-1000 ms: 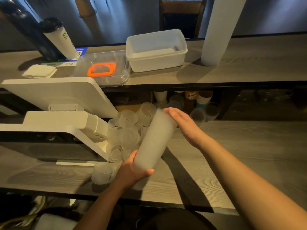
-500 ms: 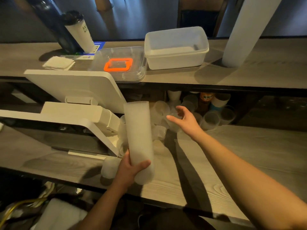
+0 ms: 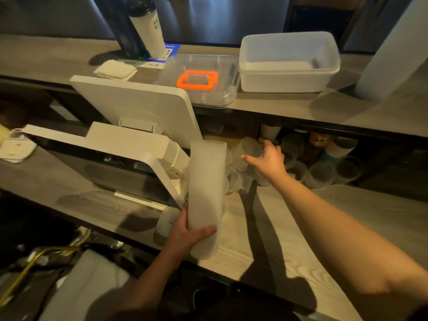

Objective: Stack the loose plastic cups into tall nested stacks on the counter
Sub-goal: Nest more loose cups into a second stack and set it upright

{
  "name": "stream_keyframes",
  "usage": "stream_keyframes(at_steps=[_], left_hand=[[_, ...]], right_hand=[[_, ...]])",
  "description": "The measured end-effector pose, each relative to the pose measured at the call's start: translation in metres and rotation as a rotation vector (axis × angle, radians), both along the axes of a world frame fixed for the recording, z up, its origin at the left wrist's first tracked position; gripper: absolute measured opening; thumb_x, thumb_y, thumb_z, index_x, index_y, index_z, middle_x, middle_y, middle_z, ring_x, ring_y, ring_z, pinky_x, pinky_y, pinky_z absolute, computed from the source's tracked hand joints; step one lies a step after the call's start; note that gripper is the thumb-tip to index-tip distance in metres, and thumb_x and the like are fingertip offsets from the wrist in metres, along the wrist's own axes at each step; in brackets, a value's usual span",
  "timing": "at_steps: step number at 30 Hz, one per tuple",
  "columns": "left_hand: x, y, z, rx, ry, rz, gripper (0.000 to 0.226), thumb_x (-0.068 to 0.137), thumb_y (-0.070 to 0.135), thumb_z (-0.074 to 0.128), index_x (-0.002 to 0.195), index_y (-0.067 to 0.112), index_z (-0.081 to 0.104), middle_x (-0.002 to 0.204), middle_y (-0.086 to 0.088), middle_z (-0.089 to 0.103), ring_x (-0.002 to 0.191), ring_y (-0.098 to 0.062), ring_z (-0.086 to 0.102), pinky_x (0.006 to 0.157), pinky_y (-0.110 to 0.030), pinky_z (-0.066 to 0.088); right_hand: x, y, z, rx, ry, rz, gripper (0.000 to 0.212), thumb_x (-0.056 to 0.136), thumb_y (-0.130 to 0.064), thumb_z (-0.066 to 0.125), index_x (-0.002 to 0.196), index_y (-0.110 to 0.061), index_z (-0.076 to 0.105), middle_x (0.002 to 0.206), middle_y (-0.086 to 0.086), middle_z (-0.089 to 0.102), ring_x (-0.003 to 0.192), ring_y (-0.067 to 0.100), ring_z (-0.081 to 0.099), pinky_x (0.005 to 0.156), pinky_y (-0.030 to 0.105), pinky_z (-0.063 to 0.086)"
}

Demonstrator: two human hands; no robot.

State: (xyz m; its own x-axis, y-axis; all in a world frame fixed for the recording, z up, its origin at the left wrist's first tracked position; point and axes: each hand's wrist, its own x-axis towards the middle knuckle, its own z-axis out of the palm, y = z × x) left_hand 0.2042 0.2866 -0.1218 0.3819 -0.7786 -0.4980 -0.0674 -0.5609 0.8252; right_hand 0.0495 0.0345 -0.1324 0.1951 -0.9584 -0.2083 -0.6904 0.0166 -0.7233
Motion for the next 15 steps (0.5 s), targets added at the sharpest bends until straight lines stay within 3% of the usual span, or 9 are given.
stream_keyframes(at_steps=[3, 6, 9, 12, 15], left_hand=[[0.000, 0.001, -0.001, 0.013, -0.024, 0.019, 0.088, 0.067, 0.036, 0.085, 0.142, 0.028, 0.038, 0.126, 0.005, 0.055, 0.111, -0.013, 0.054, 0.087, -0.033, 0.049], [-0.002, 0.002, 0.000, 0.016, -0.029, 0.012, 0.095, 0.058, 0.047, 0.083, 0.141, 0.026, 0.040, 0.127, 0.003, 0.055, 0.111, -0.014, 0.055, 0.095, -0.043, 0.051], [-0.003, 0.000, 0.000, 0.012, -0.037, -0.009, 0.104, 0.050, 0.058, 0.089, 0.137, 0.031, 0.040, 0.123, 0.006, 0.056, 0.110, -0.013, 0.055, 0.086, -0.035, 0.051], [-0.004, -0.004, 0.000, 0.009, -0.070, -0.043, 0.110, 0.042, 0.064, 0.080, 0.138, 0.030, 0.040, 0.123, 0.005, 0.055, 0.111, -0.016, 0.056, 0.083, -0.033, 0.050], [-0.007, -0.009, 0.000, 0.014, -0.128, -0.094, 0.104, 0.060, 0.041, 0.092, 0.146, 0.023, 0.036, 0.127, 0.000, 0.053, 0.113, -0.021, 0.054, 0.089, -0.039, 0.050]], right_hand=[[-0.004, 0.001, -0.002, 0.012, -0.125, -0.044, 0.083, 0.079, -0.053, 0.077, 0.146, -0.019, 0.043, 0.144, 0.007, 0.050, 0.137, 0.028, 0.042, 0.110, 0.050, 0.042], [-0.014, 0.004, 0.001, 0.032, -0.300, -0.100, 0.077, 0.083, -0.041, 0.078, 0.146, -0.016, 0.042, 0.132, 0.002, 0.055, 0.123, 0.020, 0.054, 0.096, 0.031, 0.049], [-0.027, 0.011, 0.007, 0.046, -0.459, -0.163, 0.068, 0.089, -0.030, 0.074, 0.146, -0.016, 0.040, 0.116, -0.004, 0.055, 0.106, 0.010, 0.057, 0.079, 0.012, 0.044], [-0.042, 0.019, 0.019, 0.062, -0.598, -0.211, 0.055, 0.093, -0.027, 0.069, 0.142, -0.017, 0.047, 0.113, -0.010, 0.057, 0.097, -0.005, 0.057, 0.075, 0.008, 0.045], [-0.056, 0.028, 0.031, 0.092, -0.731, -0.247, 0.046, 0.092, -0.039, 0.067, 0.133, -0.018, 0.060, 0.121, -0.002, 0.064, 0.108, 0.008, 0.062, 0.079, 0.017, 0.049]])
